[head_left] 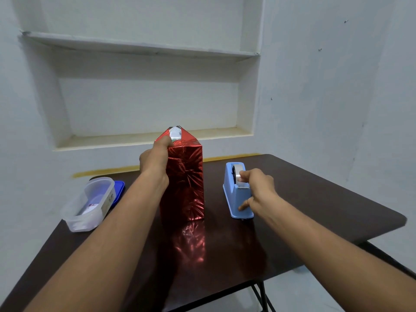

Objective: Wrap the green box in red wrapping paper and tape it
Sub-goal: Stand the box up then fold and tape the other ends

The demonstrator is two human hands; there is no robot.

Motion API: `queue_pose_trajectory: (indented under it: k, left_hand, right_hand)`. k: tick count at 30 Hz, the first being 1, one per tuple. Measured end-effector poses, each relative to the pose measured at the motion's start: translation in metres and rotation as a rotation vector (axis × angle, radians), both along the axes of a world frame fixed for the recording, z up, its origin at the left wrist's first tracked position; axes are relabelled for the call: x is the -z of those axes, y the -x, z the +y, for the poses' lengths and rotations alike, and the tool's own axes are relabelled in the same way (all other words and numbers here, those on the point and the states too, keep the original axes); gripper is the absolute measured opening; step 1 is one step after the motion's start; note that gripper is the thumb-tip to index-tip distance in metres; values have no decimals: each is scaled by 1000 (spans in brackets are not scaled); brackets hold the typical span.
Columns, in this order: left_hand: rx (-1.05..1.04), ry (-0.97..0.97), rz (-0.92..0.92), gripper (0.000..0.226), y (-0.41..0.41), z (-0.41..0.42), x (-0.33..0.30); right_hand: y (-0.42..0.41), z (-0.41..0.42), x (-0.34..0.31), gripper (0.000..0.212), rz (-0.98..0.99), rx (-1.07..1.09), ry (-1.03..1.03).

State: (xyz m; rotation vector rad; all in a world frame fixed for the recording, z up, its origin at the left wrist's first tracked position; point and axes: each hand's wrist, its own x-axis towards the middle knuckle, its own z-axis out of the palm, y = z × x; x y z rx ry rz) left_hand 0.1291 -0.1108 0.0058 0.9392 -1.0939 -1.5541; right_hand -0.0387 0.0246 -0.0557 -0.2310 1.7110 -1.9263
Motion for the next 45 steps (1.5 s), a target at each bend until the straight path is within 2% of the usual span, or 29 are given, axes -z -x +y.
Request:
queue_pose_trajectory:
  k: [2, 5, 8, 11, 16, 24, 25, 26, 27, 29, 32, 34, 39, 43, 45]
  left_hand:
    - [-2, -3, -8, 50, 0, -1, 1]
    - [-14, 3, -3, 37, 1, -1, 2]
    - [-23, -3, -3, 38, 1, -1, 2]
    - [-26, -1, -7, 35, 2, -1, 2]
    - [-12, -8, -14, 63, 2, 0, 1]
    - [-23, 5, -33, 54, 2, 0, 0]
    - [-26, 8, -36, 54, 2, 0, 0]
    - [-23, 8, -39, 55, 2, 0, 1]
    - [-18, 10, -42, 55, 2, 0, 1]
    - [-13, 12, -38, 55, 2, 0, 1]
    - [-7, 12, -38, 64, 2, 0, 1]
    - [-6, 20, -33, 62, 3, -1, 2]
    - [5, 18, -19, 53, 3, -4, 4]
    - [12, 9, -18, 58, 4, -9, 6]
    - [20, 9, -19, 55, 3, -10, 7]
  right_hand:
    - [-3, 1, 13, 20, 18, 36, 0]
    - [-2, 5, 30, 31, 11, 42, -1]
    - [-2, 10, 40, 27, 20, 42, -20]
    - [-2, 14, 48, 19, 112, 54, -59]
    - [3, 13, 49, 20, 262, 100, -157]
    - [14, 24, 32, 37, 536, -80, -437]
    - [15, 26, 35, 33, 578, -104, -463]
    - [17, 28, 41, 20, 608, -117, -469]
    - [17, 31, 44, 8, 616, -130, -449]
    - [15, 40, 44, 22, 637, -168, -398]
    - [5, 52, 25, 17, 785, -191, -383]
    - [-1, 55, 7, 13, 890, -199, -331]
    - [-10, 49, -36, 13, 959, -303, -161]
    - [-20, 39, -70, 22, 1085, -306, -76]
    - [-25, 33, -87, 36, 1180, -303, -107]
